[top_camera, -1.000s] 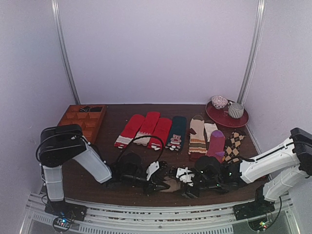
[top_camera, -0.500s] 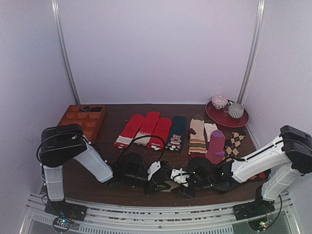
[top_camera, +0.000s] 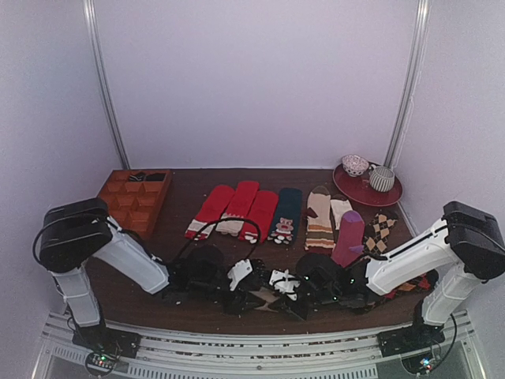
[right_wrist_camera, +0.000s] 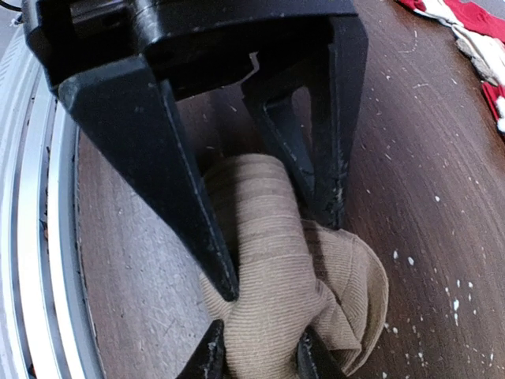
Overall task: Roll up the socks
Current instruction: Roll a pair of socks at the center of the board.
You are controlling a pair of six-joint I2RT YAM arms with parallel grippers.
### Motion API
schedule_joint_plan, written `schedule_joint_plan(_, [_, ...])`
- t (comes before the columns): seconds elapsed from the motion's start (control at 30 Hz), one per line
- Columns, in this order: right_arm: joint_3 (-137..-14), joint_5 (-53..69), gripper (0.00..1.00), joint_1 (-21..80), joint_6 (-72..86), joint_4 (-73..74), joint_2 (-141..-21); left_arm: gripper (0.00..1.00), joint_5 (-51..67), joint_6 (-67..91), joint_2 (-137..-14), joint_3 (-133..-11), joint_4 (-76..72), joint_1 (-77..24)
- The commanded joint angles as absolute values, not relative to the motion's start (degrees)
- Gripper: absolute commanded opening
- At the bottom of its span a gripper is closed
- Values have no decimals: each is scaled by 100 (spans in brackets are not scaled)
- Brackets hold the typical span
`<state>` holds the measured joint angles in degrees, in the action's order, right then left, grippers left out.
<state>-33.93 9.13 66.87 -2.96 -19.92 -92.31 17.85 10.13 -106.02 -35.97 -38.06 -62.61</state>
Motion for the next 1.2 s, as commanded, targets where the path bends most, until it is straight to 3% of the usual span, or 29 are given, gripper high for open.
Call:
schedule_joint_plan(0.0, [-3509,1835,22,6617,103,-776,-9716,48,890,-40,-9812,-3138,-2998,-6298])
schedule_joint_plan(0.23, [-4063,2419,22,6453,199,-78,-10098,54,-309,-676,-7771,-2418,-2899,-6584])
schedule_joint_plan(0.27, [-4150,2411,22,6444,202,28,-10162,61,-512,-698,-7391,-2338,-2863,-6599])
schedule_joint_plan(0.3, [-4247,2390,22,6443,198,154,-10227,91,-713,-710,-7132,-2243,-2867,-6608])
schedule_joint_plan(0.33, [-4348,2347,22,6442,194,265,-10284,97,-830,-769,-6901,-2140,-2897,-6609])
schedule_joint_plan(0.57, [-4770,2226,22,6434,255,624,-10523,98,-2031,-771,-6031,-1584,-3551,-6601])
schedule_joint_plan(0.87, [-4978,2235,23,6405,147,896,-10638,97,665,-616,-6378,-1686,-3127,-6369])
schedule_joint_plan(1.17, [-5017,2236,23,6346,98,867,-10667,90,2243,226,-7633,-1981,-3136,-5856])
